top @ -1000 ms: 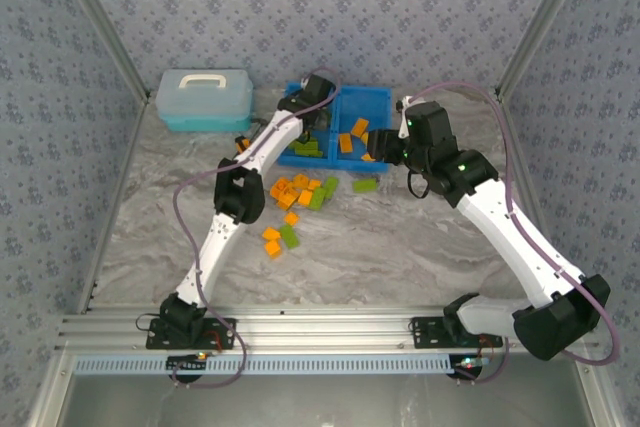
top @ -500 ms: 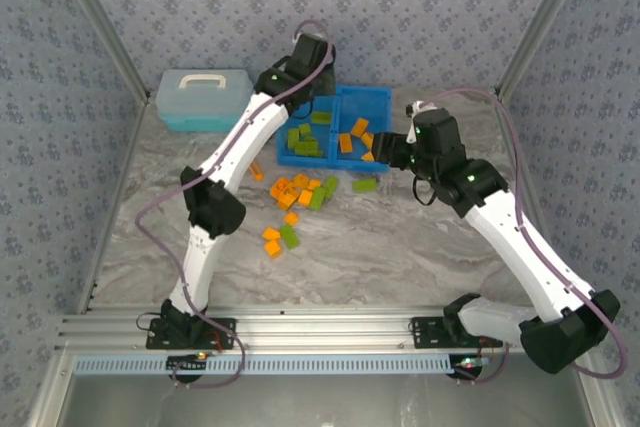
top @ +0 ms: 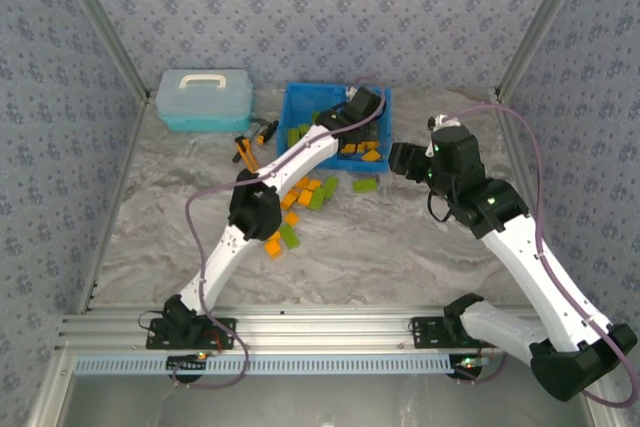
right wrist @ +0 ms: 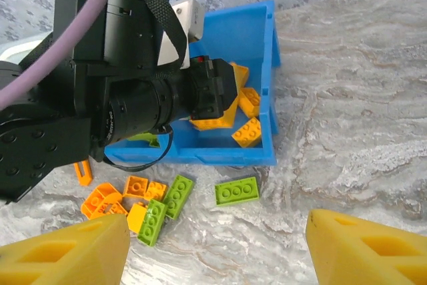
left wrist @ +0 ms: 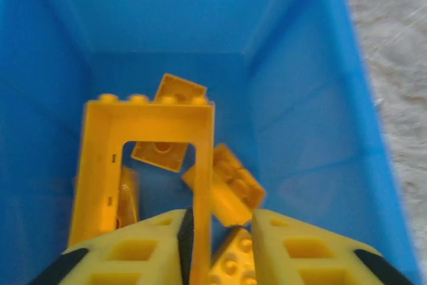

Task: Sort the legos into containers by color

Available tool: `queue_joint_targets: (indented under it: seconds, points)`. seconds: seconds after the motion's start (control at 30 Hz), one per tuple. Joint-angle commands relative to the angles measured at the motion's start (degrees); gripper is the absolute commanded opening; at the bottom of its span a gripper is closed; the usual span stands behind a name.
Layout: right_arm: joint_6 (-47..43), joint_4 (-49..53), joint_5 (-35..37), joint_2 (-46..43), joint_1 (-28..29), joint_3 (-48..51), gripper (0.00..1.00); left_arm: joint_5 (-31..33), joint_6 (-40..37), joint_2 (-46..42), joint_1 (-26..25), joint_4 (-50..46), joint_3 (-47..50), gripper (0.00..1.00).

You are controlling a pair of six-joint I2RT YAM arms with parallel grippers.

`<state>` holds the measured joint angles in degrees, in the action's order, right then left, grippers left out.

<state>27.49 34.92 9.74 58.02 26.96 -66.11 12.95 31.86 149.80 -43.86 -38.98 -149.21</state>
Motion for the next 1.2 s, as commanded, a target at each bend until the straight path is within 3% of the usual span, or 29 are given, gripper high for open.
queue_joint_targets:
  seconds: [0.0, 0.17, 0.33, 0.43, 0.53, 0.67, 0.7, 0.87, 1.03, 1.17]
  points:
    - [0.6, 1.0, 0.9, -0.4, -0.4, 0.7, 0.73, -1.5, -0.7, -3.5, -0.3, 2.0, -3.8, 0.44]
    - [-0.2, 0.5, 1.5, 0.0, -1.0, 1.8, 0.73, -2.3, -3.0, -9.2, -1.0, 1.9, -4.4, 0.48]
    - [0.4, -2.1, -0.8, 2.3, -1.0, 9.0, 0.74, -2.4, -4.6, -20.4, -0.1, -4.6, -2.0, 0.49]
    - [2.9, -5.8, -6.0, 7.0, -0.9, 12.1, 0.74, -2.7, -6.8, -31.4, 0.9, -5.3, 10.5, 0.52]
    - [2.7, -10.2, -8.1, 14.0, -0.7, 12.7, 0.76, -3.3, -10.0, -44.8, 1.3, 1.4, 31.8, 0.56]
    - [-4.3, -16.2, -9.2, 24.3, 0.0, 11.5, 0.99, -5.6, -10.0, -59.0, 3.5, 7.9, 54.7, 0.66]
    - [-5.6, -17.3, -8.7, 26.5, 0.3, 11.1, 1.0, -6.7, -9.4, -61.7, 4.3, 8.8, 58.7, 0.69]
    - [-9.4, -17.7, -5.7, 36.9, 2.0, 6.5, 1.0, -8.7, -7.9, -70.3, 6.6, 11.0, 71.7, 0.82]
    - [-10.6, -18.8, -3.4, 43.8, 3.3, 3.2, 1.0, -9.1, -8.1, -73.8, 7.8, 10.0, 77.4, 0.99]
    - [-10.8, -19.2, -0.8, 47.5, 3.8, 1.0, 1.0, -9.1, -8.0, -75.9, 8.3, 10.0, 80.2, 0.99]
